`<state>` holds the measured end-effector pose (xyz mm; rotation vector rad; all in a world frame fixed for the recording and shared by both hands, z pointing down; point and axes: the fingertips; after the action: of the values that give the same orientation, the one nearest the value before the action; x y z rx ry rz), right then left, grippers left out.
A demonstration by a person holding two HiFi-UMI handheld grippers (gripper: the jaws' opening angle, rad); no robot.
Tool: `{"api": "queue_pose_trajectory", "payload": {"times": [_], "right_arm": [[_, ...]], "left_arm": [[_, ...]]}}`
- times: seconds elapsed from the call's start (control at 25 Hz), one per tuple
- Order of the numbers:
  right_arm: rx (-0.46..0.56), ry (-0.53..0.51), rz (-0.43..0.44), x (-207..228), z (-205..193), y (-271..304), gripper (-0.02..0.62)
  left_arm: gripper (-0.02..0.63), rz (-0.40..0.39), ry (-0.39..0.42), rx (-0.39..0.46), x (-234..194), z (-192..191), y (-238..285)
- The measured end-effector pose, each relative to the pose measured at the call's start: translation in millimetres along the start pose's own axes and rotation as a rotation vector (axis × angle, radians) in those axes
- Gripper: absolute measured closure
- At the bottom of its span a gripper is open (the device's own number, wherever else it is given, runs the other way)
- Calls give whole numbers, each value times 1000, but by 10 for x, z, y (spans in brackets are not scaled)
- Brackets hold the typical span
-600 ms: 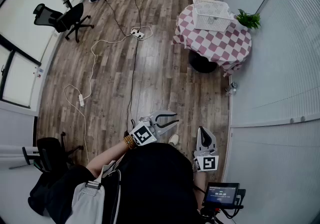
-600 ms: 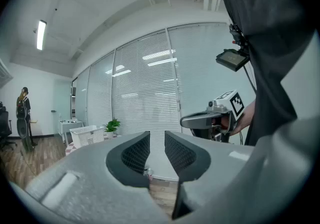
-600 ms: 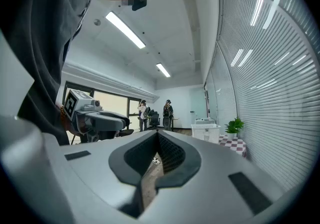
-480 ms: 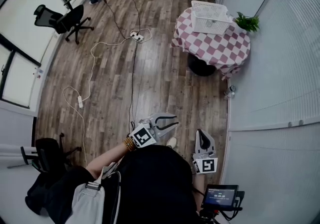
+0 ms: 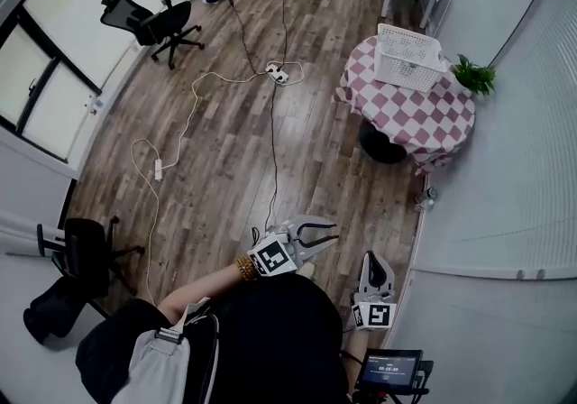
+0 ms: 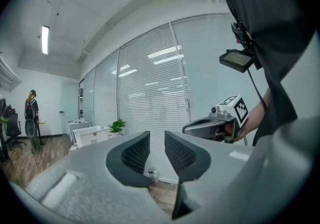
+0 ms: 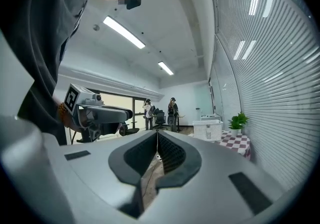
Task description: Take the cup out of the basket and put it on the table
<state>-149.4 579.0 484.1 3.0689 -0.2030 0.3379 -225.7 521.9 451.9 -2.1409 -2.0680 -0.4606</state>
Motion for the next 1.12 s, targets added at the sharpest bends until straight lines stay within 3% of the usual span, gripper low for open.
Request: {"api": "queue_pose_trajectory", "payload": {"times": [0.28,0.52,0.8,1.12], "right_arm": [[-25,8,39,41,-39,89,586],[-33,-1,-3,192,-49,235,586],[-33,-7,-40,277,46,613,586],[-79,-34,1,202,160,1318,586]], "left_arm": [[511,-8,-20,-18,38,-112,153],[511,-39,-19,0,-96,-213,266],[511,-95,-7,35,-436,-248,383],[511,-103,-20,66,-980,-377,396]]}}
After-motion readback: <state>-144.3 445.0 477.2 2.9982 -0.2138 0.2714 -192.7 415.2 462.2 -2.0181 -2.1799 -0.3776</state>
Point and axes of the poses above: the fingertips, and each gripper's own axes: y forward along the fingers, x to its right, z out of its top, and after that the axes turned 11 degrees about y, right-handed
